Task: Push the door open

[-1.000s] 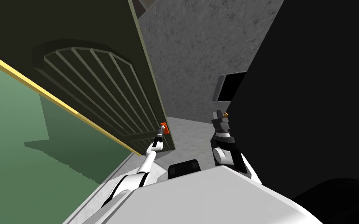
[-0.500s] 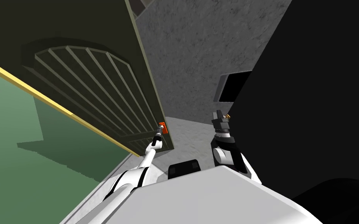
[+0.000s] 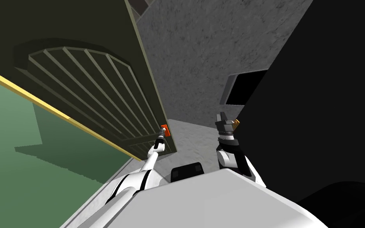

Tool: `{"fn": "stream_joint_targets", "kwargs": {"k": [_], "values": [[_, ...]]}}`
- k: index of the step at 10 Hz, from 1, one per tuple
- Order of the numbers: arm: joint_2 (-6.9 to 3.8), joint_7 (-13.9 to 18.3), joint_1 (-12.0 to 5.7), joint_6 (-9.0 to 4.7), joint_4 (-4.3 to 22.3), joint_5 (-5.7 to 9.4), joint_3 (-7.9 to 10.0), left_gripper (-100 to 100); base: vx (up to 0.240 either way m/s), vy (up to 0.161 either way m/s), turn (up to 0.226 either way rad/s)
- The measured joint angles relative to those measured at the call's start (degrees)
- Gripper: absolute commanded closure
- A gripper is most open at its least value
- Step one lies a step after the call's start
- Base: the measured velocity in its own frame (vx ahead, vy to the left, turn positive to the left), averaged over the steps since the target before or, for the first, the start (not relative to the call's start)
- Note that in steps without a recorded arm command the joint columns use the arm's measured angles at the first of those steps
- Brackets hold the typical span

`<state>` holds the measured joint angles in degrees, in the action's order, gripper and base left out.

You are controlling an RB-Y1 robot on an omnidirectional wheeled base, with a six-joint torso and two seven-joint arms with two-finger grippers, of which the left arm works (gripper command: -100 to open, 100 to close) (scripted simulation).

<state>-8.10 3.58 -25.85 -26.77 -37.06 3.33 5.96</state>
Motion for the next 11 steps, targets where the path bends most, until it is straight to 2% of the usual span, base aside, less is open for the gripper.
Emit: {"fn": "stream_joint_targets", "kwargs": {"k": [6, 11], "values": [[0.48, -2.7, 0.04, 0.53, -0.8, 0.93, 3.47, 100, 0.195, -0.109, 0.103], [0.12, -3.8, -0.42, 0.05, 0.2, 1.53, 5.41, 100, 0.138, -0.077, 0.062]]}}
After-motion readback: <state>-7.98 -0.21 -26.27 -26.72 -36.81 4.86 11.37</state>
